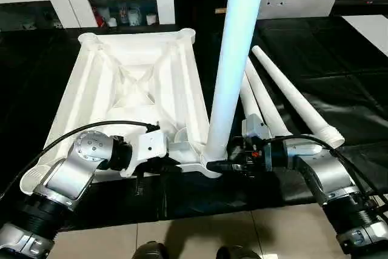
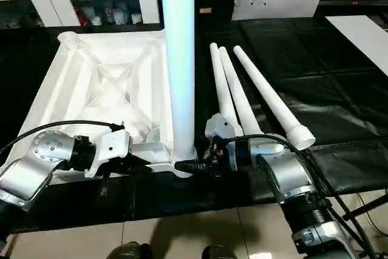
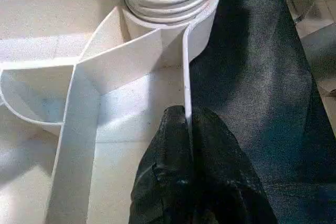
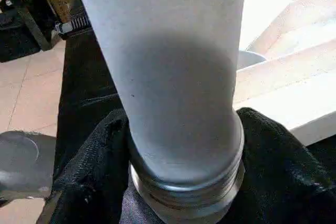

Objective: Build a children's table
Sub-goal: Rotate leg to tighten

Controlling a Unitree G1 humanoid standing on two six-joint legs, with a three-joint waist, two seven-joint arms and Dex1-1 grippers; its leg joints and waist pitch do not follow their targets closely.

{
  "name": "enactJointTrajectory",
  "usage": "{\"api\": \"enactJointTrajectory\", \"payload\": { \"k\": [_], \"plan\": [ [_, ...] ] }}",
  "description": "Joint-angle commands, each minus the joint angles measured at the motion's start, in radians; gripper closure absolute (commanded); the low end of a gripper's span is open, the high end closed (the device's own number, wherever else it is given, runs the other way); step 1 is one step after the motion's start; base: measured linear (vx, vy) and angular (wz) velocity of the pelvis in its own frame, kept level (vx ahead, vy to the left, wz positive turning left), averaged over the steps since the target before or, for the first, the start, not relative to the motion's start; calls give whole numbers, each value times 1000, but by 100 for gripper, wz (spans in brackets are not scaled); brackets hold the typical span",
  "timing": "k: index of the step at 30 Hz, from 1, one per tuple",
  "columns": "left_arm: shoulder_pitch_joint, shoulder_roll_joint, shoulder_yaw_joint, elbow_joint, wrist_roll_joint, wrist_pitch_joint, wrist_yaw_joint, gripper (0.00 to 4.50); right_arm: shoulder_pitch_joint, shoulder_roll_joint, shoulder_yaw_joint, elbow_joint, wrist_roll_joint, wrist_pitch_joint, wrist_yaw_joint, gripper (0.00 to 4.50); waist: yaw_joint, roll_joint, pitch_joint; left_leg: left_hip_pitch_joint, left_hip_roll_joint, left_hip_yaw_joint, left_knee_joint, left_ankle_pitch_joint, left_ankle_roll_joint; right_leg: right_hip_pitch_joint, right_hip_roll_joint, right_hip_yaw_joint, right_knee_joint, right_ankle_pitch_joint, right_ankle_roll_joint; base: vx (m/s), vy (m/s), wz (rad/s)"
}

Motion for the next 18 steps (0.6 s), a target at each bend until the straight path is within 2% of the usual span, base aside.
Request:
{"api": "enactJointTrajectory", "payload": {
  "k": [1,7,8,9,10,12,13,14,15,16,17,18],
  "plan": [
    [-13,10,-11,4,7,-15,-11,450,-2,-3,21,-13,9,8,32,175,-3,10,-77,19,59,-19,-61,-123,79,55,-103,52,-69,-116,-216,0,0,0],
    [-2,-2,0,-5,-1,7,8,450,28,14,37,-39,8,17,25,176,-2,9,-80,18,58,-18,-59,-120,78,57,-103,53,-70,-120,-213,0,0,0],
    [1,-9,4,-14,-4,24,20,450,34,21,39,-45,8,23,15,176,-1,10,-80,17,59,-19,-59,-114,79,57,-103,53,-69,-112,-213,0,0,0],
    [8,-34,19,-45,-9,91,74,450,52,57,45,-56,-1,48,-45,176,-2,13,-80,18,60,-19,-60,-115,78,56,-103,53,-66,-107,-217,0,0,0],
    [14,-65,34,-75,-8,153,136,450,55,119,38,-40,-18,83,-152,176,-5,11,-76,20,60,-21,-63,-136,68,54,-104,51,-72,-143,-220,0,0,0],
    [16,-87,41,-89,-5,185,173,450,51,157,35,-20,-35,86,-216,176,-10,11,-70,23,57,-20,-66,-177,53,50,-104,51,-81,-220,-212,0,0,0],
    [18,-113,48,-104,-3,218,213,450,44,200,33,7,-56,84,-287,177,-17,6,-66,23,53,-23,-70,-214,30,52,-106,50,-88,-312,-189,0,0,0],
    [20,-138,55,-117,0,246,251,450,37,239,30,32,-71,84,-348,177,-28,6,-61,26,51,-24,-71,-254,10,48,-108,51,-93,-403,-167,0,0,0],
    [19,-171,63,-130,6,280,300,450,27,280,28,60,-84,83,-405,177,-33,8,-56,30,51,-27,-73,-282,2,44,-109,49,-99,-455,-156,0,0,0],
    [9,-256,80,-149,22,357,412,450,-4,377,5,135,-96,85,-541,177,-54,4,-51,37,47,-32,-71,-341,-16,37,-113,46,-111,-573,-127,0,0,0],
    [9,-256,80,-149,22,357,412,450,-4,377,5,135,-96,85,-541,177,-54,4,-51,37,47,-32,-71,-341,-16,37,-113,46,-111,-573,-127,0,0,0],
    [6,-268,82,-150,25,366,426,450,-9,390,-1,146,-96,87,-560,177,-62,3,-52,36,40,-37,-68,-355,-18,41,-114,39,-119,-630,-97,0,0,0]
  ]
}}
